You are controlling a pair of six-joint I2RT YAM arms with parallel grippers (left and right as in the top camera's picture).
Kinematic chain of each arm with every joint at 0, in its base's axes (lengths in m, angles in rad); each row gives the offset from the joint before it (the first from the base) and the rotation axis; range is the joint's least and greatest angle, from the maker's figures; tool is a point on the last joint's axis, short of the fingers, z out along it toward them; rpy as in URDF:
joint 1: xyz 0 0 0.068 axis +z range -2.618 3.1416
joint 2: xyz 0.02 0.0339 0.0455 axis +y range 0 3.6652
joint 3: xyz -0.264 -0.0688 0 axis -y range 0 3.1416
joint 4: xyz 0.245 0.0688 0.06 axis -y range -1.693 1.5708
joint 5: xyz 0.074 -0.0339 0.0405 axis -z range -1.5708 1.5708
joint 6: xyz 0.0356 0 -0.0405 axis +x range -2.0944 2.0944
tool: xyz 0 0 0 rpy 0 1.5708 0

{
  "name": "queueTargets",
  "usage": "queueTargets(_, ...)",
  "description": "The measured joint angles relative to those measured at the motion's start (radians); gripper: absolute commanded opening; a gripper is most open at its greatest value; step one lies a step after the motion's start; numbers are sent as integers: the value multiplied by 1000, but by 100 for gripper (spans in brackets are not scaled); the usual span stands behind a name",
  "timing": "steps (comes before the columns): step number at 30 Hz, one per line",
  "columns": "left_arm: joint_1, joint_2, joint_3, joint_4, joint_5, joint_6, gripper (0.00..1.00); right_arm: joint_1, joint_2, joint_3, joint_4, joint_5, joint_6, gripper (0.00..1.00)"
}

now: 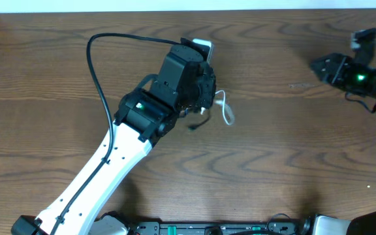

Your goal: Untangle cables

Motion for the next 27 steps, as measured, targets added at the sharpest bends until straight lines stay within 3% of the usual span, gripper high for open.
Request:
queueTargets(4,2,4,0,9,15,-15,8,90,0,0,-33,-45,-14,53)
queueTargets(13,61,4,0,14,47,-183,7,252,64,-10,-33,-94,-17,51)
queueTargets(23,67,4,0,30,109,-261,8,421,208,-17,101,-127,31,50)
queueTargets(27,67,4,0,41,113,-274,8,474,236,-17,158,-129,79,44)
